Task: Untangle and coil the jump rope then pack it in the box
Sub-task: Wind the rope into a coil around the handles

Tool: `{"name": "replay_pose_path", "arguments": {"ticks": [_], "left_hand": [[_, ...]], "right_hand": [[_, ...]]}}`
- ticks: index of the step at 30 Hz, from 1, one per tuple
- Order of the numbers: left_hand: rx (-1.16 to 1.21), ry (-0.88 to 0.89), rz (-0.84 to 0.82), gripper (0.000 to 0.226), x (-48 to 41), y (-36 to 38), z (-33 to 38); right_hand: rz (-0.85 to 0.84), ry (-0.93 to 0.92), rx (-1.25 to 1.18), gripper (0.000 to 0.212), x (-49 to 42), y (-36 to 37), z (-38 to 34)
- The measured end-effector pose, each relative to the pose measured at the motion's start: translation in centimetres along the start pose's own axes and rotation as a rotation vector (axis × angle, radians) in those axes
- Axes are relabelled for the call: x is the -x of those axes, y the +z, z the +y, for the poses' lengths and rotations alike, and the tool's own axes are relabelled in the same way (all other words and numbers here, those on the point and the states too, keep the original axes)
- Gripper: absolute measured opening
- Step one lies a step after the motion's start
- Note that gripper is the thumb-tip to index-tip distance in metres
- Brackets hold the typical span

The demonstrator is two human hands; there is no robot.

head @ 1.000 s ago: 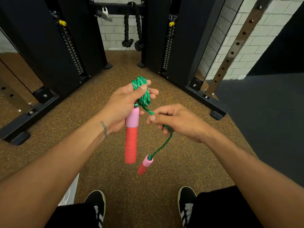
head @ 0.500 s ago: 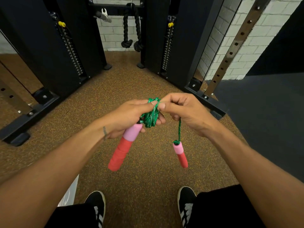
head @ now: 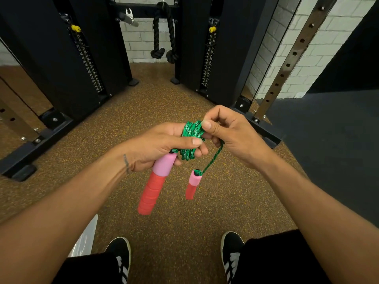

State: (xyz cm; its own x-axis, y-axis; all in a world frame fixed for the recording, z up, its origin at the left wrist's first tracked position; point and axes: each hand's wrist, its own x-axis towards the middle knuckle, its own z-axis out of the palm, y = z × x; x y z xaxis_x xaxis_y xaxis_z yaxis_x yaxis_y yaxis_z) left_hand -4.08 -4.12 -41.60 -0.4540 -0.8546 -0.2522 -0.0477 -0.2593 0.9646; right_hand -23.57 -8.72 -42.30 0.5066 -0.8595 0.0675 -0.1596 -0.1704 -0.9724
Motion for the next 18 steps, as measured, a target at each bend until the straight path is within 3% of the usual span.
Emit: {"name": "replay_pose_path", "arguments": {"ticks": [7, 12, 18], "left_hand": [[0.034, 0.013, -0.002, 0.039, -0.02, 0.36, 0.04], [0.160, 0.051, -0.031, 0.034, 0.15, 0.53, 0.05], [0.162, 0.084, 0.009, 0.036, 0.13, 0.67, -0.08]], "right_hand": [[0.073, 0.058, -0.067, 0.030, -0.40, -0.31, 0.22], [0.029, 0.159, -0.177, 0.039, -0.52, -0.62, 0.30], [0.010, 0.179, -0.259, 0.033, -0.82, -0.54, 0.61]]}}
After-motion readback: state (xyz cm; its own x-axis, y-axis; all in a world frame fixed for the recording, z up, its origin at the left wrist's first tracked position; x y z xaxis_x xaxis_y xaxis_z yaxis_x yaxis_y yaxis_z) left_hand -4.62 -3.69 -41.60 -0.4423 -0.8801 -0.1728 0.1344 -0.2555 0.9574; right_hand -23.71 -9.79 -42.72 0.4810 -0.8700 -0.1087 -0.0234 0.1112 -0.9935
